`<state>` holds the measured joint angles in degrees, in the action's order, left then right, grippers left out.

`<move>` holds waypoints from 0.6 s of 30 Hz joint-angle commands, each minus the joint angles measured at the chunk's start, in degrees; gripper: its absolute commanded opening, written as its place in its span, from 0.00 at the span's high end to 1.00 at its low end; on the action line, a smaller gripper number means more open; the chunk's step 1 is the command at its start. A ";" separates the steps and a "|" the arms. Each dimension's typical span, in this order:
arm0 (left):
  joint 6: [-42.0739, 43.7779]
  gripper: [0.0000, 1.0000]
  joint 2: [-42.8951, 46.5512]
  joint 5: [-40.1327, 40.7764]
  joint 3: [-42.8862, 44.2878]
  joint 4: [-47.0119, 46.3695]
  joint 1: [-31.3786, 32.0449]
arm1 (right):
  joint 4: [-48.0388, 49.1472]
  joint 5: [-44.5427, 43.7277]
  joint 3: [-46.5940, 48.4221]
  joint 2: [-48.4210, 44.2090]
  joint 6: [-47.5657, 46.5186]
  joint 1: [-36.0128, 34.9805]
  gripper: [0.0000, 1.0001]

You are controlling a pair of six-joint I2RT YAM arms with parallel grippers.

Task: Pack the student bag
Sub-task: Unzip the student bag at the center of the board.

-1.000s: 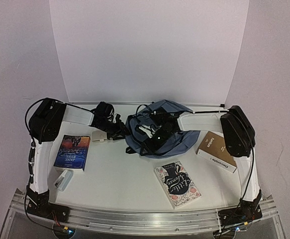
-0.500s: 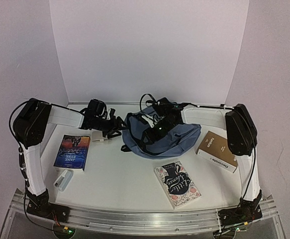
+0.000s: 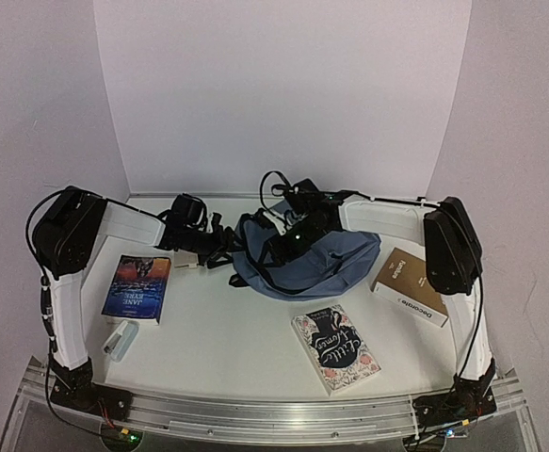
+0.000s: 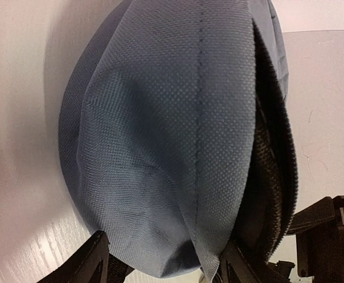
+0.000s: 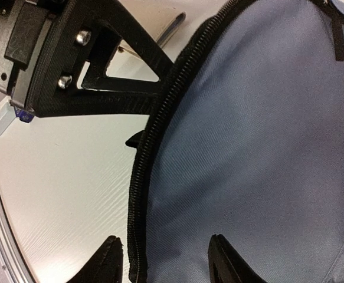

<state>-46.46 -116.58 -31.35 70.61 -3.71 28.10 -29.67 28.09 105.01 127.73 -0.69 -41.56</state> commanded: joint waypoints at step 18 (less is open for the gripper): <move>1.15 0.35 -3.03 0.17 6.29 0.65 1.31 | -0.30 -5.49 4.23 3.54 2.04 -1.07 0.47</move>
<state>-46.60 -119.29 -31.37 73.81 -3.35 28.63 -30.10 27.33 106.21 130.59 -0.05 -42.27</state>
